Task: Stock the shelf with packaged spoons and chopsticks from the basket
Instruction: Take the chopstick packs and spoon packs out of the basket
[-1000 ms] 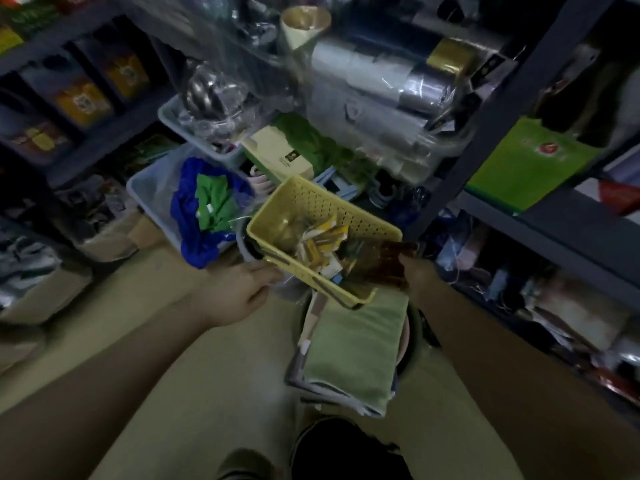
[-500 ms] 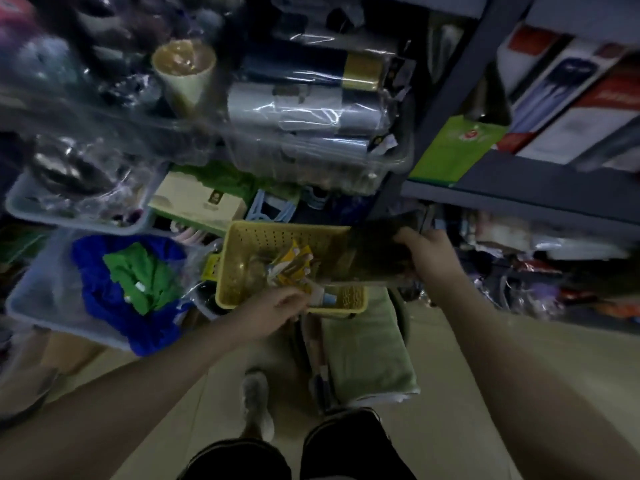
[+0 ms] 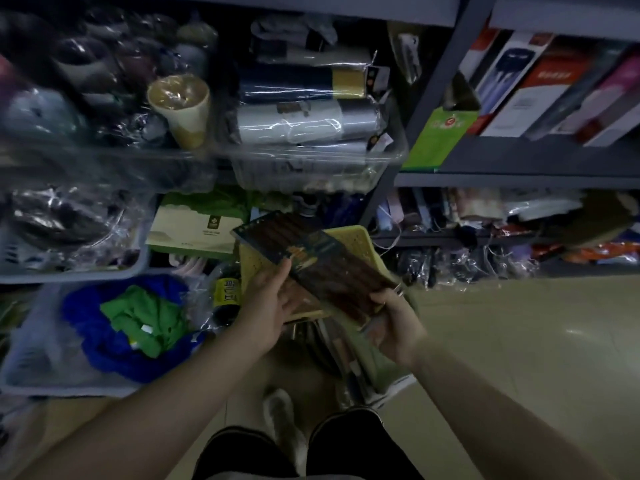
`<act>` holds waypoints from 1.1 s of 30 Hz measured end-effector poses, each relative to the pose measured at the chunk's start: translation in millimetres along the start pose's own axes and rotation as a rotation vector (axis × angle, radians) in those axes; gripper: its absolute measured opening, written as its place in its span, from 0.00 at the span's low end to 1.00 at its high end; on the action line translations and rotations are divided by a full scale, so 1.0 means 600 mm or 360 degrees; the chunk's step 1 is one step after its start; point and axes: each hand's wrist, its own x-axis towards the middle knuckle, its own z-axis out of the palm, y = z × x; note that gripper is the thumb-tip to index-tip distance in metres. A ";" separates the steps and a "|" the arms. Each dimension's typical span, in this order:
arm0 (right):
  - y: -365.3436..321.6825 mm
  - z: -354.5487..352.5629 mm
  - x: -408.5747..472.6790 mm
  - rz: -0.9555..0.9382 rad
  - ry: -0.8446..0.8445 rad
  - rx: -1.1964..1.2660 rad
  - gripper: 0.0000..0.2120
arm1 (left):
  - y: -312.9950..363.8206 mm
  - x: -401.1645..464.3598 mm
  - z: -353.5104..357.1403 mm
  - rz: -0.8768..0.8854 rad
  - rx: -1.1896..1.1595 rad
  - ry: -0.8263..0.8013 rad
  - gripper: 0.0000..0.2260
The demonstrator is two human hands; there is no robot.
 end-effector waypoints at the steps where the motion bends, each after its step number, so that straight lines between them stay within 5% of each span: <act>1: 0.014 0.009 0.003 0.0096 -0.0003 -0.0035 0.18 | 0.000 0.002 -0.014 -0.0014 0.0015 0.0048 0.19; 4: 0.057 0.034 0.027 0.0384 -0.0084 -0.0185 0.12 | 0.001 0.005 -0.059 -0.0015 0.0081 0.0347 0.19; 8: 0.085 0.048 0.087 0.0714 -0.0105 -0.0819 0.18 | 0.027 0.013 -0.127 0.0434 0.0406 0.0828 0.21; 13: 0.069 0.017 0.222 -0.0253 0.0706 -0.2078 0.12 | 0.049 0.020 -0.190 0.0684 0.0534 0.0601 0.13; 19: 0.085 0.005 0.375 -0.0606 -0.0299 -0.3544 0.28 | 0.013 0.047 -0.211 0.0749 0.1002 0.0537 0.19; 23: 0.102 -0.027 0.438 -0.0548 -0.0232 -0.4265 0.39 | 0.003 0.059 -0.215 0.0821 0.1242 0.0495 0.22; 26: 0.102 -0.036 0.438 -0.0457 -0.0151 -0.4439 0.41 | 0.001 0.065 -0.207 0.0809 0.1259 0.0522 0.23; 33: 0.069 -0.021 0.421 -0.0157 -0.0026 -0.4120 0.28 | 0.025 0.060 -0.196 0.0939 0.1662 0.0577 0.23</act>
